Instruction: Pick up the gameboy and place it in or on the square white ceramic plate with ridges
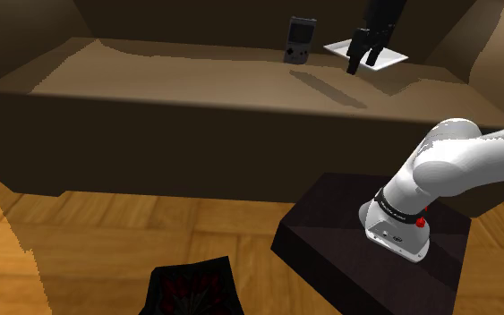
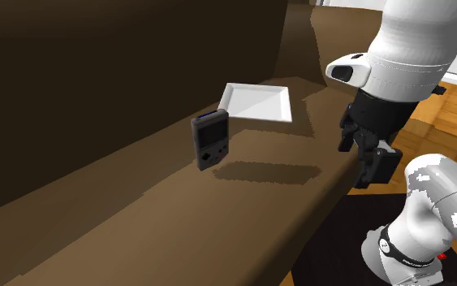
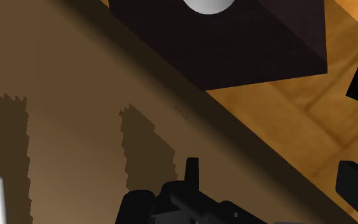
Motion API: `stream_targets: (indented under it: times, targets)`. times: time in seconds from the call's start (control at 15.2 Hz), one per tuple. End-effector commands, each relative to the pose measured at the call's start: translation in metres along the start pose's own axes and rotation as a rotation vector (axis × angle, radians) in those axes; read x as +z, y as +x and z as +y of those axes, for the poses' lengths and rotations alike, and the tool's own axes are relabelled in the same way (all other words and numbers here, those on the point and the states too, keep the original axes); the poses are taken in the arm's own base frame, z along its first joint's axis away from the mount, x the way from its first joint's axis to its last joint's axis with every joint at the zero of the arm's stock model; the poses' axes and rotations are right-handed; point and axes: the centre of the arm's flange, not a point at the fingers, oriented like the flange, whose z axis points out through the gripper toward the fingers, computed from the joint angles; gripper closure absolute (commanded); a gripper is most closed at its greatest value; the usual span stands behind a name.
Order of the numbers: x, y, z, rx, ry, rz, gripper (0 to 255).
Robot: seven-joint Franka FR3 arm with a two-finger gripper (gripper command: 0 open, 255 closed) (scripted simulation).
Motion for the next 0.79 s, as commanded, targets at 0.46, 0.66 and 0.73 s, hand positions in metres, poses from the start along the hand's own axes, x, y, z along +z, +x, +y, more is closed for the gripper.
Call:
stream_targets:
  times: [0.46, 0.66, 0.73]
  targets:
    - [-0.011, 0.083, 0.031, -0.103, -0.006, 0.017, 0]
    - [-0.016, 0.120, 0.042, -0.146, -0.008, 0.024, 0]
    - [-0.018, 0.132, 0.045, -0.161, -0.009, 0.026, 0]
